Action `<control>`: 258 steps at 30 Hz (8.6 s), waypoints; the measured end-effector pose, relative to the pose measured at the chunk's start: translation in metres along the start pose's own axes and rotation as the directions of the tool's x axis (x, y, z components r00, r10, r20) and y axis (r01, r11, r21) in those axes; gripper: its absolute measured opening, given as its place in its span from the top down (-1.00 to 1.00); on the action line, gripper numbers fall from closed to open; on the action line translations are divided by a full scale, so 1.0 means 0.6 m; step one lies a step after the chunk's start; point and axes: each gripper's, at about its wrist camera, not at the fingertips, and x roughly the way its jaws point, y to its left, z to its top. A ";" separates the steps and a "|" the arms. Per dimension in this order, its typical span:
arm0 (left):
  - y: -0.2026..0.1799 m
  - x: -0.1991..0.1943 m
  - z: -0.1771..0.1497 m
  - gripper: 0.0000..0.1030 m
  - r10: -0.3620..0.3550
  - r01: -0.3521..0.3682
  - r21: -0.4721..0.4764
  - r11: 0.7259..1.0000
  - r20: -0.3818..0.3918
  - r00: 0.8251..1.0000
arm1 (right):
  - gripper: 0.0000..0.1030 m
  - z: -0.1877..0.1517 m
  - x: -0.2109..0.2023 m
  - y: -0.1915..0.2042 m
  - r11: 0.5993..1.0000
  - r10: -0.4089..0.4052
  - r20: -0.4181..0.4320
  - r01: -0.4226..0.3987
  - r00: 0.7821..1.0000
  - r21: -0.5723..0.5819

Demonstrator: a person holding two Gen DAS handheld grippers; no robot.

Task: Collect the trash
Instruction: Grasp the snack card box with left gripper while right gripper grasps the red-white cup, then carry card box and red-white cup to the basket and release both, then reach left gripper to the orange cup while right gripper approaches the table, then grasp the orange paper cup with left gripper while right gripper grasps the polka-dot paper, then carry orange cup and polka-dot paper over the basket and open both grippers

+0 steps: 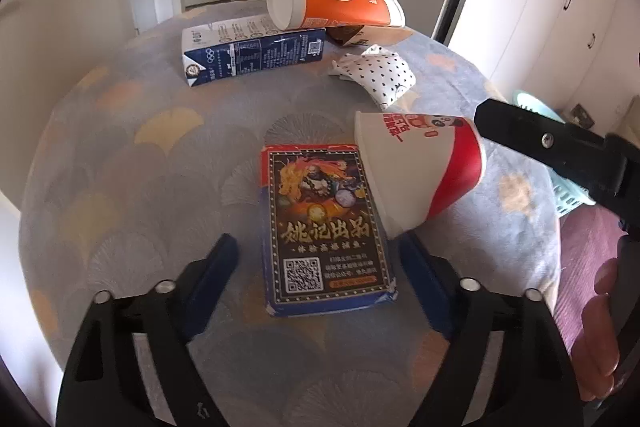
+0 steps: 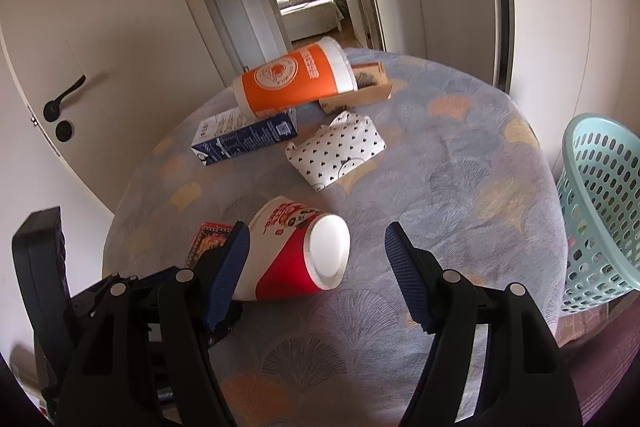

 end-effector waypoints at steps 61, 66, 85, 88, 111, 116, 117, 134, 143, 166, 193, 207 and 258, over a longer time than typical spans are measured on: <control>-0.257 -0.028 0.189 -0.19 -0.351 0.298 0.293 0.909 0.151 0.924 | -0.42 0.053 -0.135 -0.232 0.871 -0.439 0.117 0.390 0.891 0.297; -0.358 0.010 0.210 -0.19 -0.351 0.292 0.362 0.885 0.111 0.930 | -0.42 0.054 -0.161 -0.329 0.831 -0.456 0.099 0.383 0.885 0.404; -0.533 0.229 0.222 -0.19 -0.419 0.440 0.331 0.834 -0.139 0.897 | -0.42 0.015 -0.153 -0.559 0.675 -0.522 -0.053 0.450 0.851 0.585; -0.542 0.238 0.222 -0.25 -0.411 0.431 0.340 0.836 -0.133 0.902 | -0.43 0.016 -0.147 -0.570 0.676 -0.509 -0.064 0.445 0.858 0.587; -0.343 0.000 0.258 -0.50 -0.505 0.459 0.252 0.852 0.167 0.847 | -0.45 0.056 -0.198 -0.394 0.805 -0.489 0.089 0.410 0.868 0.429; -0.265 -0.063 0.255 -0.50 -0.453 0.403 0.223 0.888 0.274 0.848 | -0.45 0.077 -0.189 -0.303 0.864 -0.445 0.148 0.380 0.883 0.331; -0.245 -0.074 0.256 -0.50 -0.428 0.380 0.204 0.902 0.309 0.849 | -0.45 0.079 -0.182 -0.281 0.879 -0.428 0.159 0.368 0.890 0.304; 0.011 -0.089 0.284 -0.53 -0.181 0.193 0.003 0.981 0.370 0.911 | -0.31 0.076 0.013 -0.089 0.971 -0.239 0.140 0.235 0.961 0.042; 0.074 -0.019 0.321 -0.64 -0.155 0.161 -0.002 0.987 0.275 0.949 | -0.01 0.071 0.078 -0.079 0.981 -0.192 0.074 0.192 0.979 0.007; -0.002 0.082 0.244 -0.05 -0.287 0.292 0.120 0.949 -0.057 0.956 | -0.01 0.072 0.085 -0.122 0.984 -0.143 0.048 0.137 0.989 0.111; -0.029 0.066 0.129 -0.10 -0.303 0.310 0.075 0.948 -0.094 0.948 | -0.02 0.072 0.081 -0.142 0.981 -0.107 0.050 0.098 0.993 0.167; 0.118 -0.036 0.072 -0.07 -0.252 0.262 -0.114 0.958 0.091 0.963 | -0.33 0.113 0.147 -0.056 0.985 -0.057 -0.102 0.072 0.993 0.155; -0.188 -0.001 0.193 -0.07 -0.467 0.454 0.139 0.880 0.082 0.881 | 0.73 0.049 -0.143 -0.251 0.900 -0.351 0.122 0.299 0.928 0.317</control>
